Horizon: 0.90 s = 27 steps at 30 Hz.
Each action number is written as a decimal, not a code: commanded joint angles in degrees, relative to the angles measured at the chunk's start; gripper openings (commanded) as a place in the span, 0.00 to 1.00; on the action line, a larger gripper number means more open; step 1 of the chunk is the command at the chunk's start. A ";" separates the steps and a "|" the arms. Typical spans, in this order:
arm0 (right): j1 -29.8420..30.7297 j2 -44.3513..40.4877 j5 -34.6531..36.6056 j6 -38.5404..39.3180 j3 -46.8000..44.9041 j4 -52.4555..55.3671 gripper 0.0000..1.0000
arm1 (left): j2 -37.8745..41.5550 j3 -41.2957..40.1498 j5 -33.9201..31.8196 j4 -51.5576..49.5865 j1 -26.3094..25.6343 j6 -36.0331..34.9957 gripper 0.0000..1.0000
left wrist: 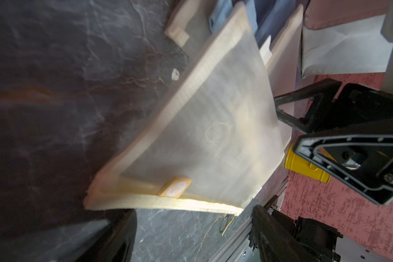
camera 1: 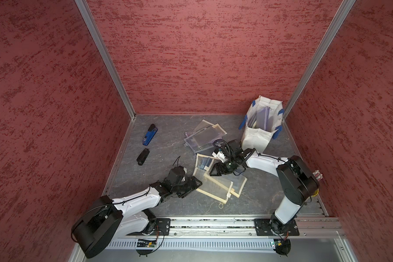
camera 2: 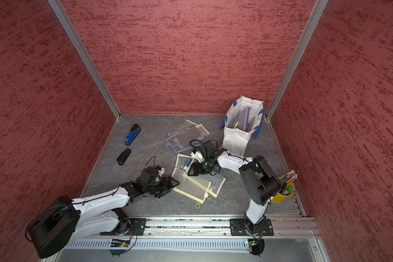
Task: Put the pencil pouch into the canvas bag
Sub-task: Pick up the pencil pouch.
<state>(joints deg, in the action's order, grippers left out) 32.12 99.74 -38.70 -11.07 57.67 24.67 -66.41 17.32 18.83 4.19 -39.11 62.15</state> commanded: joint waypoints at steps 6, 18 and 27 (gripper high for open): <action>0.22 -2.02 -2.94 1.33 -4.29 -2.64 0.68 | -6.10 0.79 0.80 10.28 3.14 0.57 0.72; 0.23 -8.05 -2.62 -1.98 -4.89 -8.25 0.11 | -6.10 9.77 2.87 1.61 4.60 -5.93 0.70; -1.47 -13.29 4.53 -2.33 3.31 -4.51 0.00 | 3.96 23.70 0.93 -23.30 11.55 -20.58 0.76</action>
<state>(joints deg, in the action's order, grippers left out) 31.75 88.90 -37.63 -13.13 57.34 19.92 -64.05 36.84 20.91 -8.69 -29.02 49.23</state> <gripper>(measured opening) 0.047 0.748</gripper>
